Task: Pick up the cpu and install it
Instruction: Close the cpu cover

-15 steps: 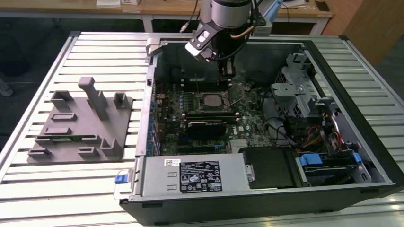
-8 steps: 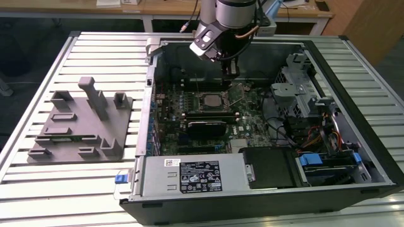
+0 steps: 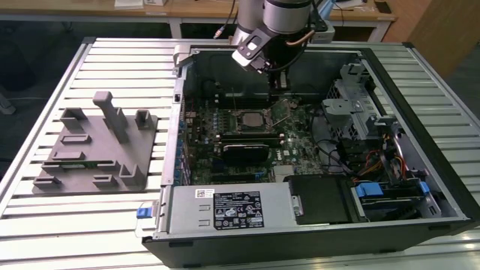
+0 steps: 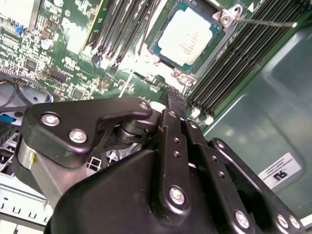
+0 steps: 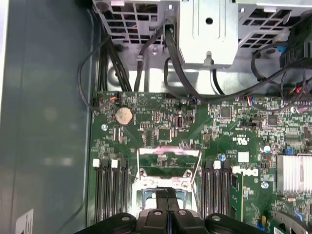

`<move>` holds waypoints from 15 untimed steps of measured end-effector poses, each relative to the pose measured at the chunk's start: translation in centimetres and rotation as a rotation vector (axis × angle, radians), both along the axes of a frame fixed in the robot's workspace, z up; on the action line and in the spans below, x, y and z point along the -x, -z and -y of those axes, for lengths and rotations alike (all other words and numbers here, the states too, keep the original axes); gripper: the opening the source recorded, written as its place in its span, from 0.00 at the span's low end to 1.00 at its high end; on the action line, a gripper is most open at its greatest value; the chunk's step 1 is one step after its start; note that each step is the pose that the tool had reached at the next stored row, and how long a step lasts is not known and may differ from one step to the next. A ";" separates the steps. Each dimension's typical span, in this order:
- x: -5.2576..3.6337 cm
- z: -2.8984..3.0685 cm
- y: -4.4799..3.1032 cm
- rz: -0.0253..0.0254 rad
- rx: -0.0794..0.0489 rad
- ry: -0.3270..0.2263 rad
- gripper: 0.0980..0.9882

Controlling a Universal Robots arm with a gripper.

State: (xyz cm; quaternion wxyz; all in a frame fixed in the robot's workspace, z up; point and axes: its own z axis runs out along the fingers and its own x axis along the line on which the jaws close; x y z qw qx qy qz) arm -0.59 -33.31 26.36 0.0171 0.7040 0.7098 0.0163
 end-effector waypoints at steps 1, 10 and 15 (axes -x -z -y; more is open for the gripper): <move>-0.15 0.00 0.00 -0.0003 0.000 0.000 0.01; -1.39 0.00 -0.01 -0.0023 0.000 0.000 0.01; -2.24 0.00 0.00 -0.0038 0.000 0.000 0.01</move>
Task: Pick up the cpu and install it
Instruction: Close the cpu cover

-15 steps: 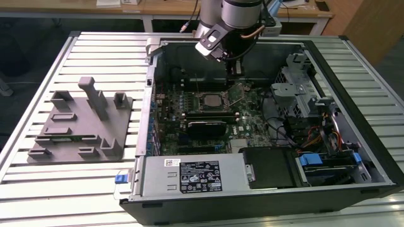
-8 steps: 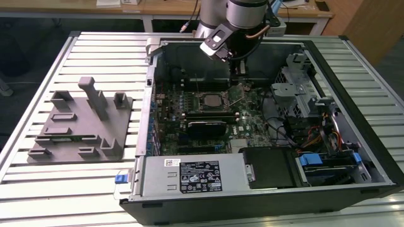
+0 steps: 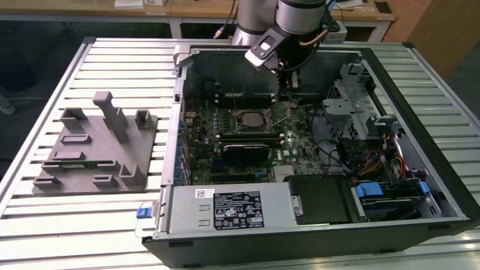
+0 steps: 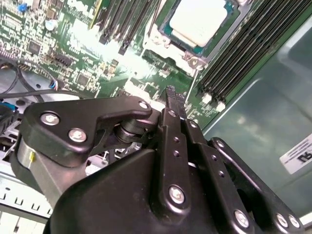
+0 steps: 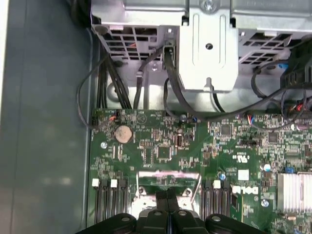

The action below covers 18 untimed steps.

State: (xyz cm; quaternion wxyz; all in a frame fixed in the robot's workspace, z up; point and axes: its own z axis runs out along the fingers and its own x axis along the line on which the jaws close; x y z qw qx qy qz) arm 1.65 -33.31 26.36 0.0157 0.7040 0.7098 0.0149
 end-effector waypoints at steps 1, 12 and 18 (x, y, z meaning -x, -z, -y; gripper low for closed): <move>-0.21 0.00 0.00 -0.0005 0.000 0.000 0.01; -3.29 0.00 0.01 -0.0093 0.000 0.000 0.01; -3.49 0.00 0.77 -0.0112 0.000 0.000 0.01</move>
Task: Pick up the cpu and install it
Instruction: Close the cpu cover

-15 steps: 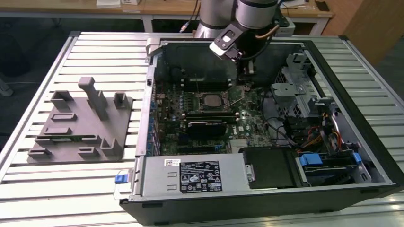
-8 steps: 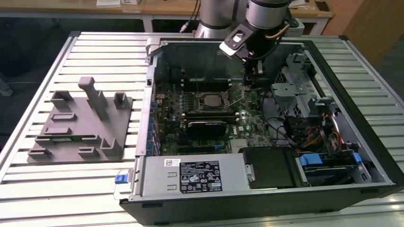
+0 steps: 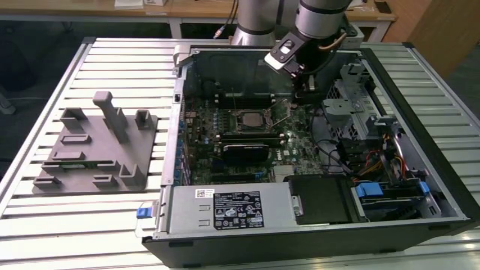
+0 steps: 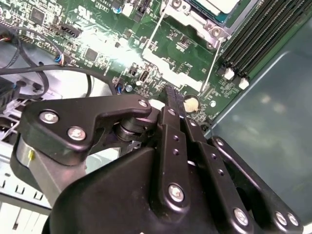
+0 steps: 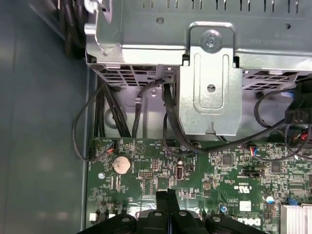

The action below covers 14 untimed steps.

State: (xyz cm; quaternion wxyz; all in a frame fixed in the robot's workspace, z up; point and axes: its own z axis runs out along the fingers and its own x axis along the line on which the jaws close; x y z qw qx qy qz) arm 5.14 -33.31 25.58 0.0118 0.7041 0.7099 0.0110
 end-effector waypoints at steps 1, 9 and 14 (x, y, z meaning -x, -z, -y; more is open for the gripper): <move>-0.04 0.00 0.17 -0.0007 0.000 0.000 0.01; -0.65 0.01 1.15 -0.0075 0.000 0.000 0.01; -0.68 0.04 2.05 -0.0080 0.000 0.000 0.01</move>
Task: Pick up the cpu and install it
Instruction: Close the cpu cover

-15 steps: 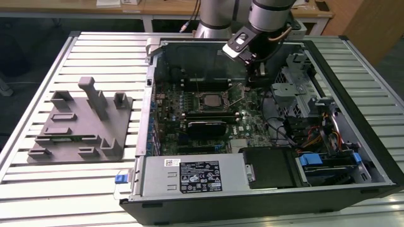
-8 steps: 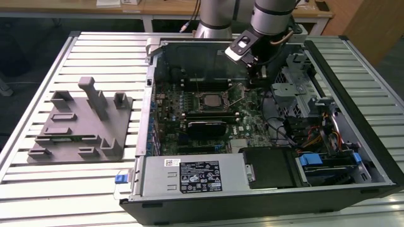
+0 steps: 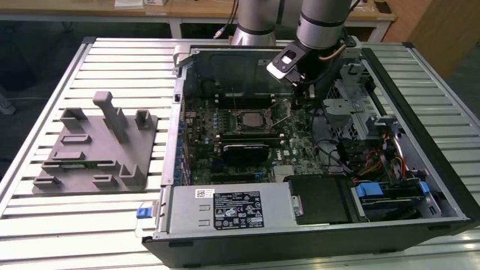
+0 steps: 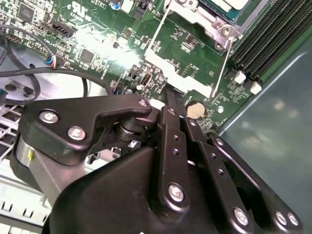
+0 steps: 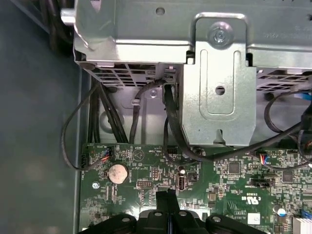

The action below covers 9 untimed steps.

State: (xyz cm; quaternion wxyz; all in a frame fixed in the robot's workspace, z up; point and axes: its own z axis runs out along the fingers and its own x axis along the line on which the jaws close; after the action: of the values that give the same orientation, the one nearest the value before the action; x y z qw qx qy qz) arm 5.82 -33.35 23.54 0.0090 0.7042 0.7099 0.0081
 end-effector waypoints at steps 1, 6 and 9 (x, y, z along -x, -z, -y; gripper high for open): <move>-0.01 0.00 0.10 0.0000 0.000 0.000 0.01; -0.01 0.00 0.12 -0.0001 0.000 0.000 0.01; 0.07 0.00 0.13 0.0000 0.000 0.000 0.01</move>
State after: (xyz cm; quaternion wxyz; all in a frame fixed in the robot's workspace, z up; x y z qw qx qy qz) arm 5.75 -33.34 23.41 0.0089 0.7041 0.7100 0.0082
